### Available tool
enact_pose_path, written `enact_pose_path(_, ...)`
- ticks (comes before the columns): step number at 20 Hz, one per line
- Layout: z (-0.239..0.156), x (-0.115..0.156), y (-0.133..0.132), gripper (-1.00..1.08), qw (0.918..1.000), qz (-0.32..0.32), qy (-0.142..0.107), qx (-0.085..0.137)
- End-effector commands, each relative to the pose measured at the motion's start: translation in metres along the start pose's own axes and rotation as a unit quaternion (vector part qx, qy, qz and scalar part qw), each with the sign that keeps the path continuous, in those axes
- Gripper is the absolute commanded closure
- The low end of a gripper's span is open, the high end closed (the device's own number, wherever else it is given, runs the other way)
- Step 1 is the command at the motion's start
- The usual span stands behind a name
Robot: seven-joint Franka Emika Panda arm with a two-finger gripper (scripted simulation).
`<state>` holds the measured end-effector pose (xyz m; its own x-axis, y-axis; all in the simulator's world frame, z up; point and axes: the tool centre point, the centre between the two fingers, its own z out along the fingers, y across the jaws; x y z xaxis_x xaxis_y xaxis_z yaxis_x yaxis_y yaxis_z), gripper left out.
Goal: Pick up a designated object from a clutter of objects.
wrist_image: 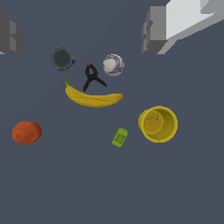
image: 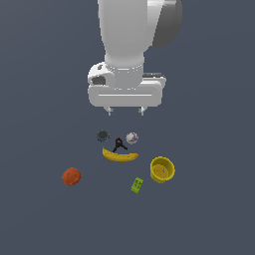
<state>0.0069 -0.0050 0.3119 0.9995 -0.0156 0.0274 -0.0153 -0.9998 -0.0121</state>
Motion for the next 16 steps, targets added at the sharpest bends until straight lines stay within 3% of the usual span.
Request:
enact_pose_path(1,0.0000,0.0000,0.0000,-0.92,1.0000,0.000,0.000,0.000)
enact_pose_path(16,0.0007,0.0001,-0.0050,-0.92,0.9999,-0.017,0.000,0.003)
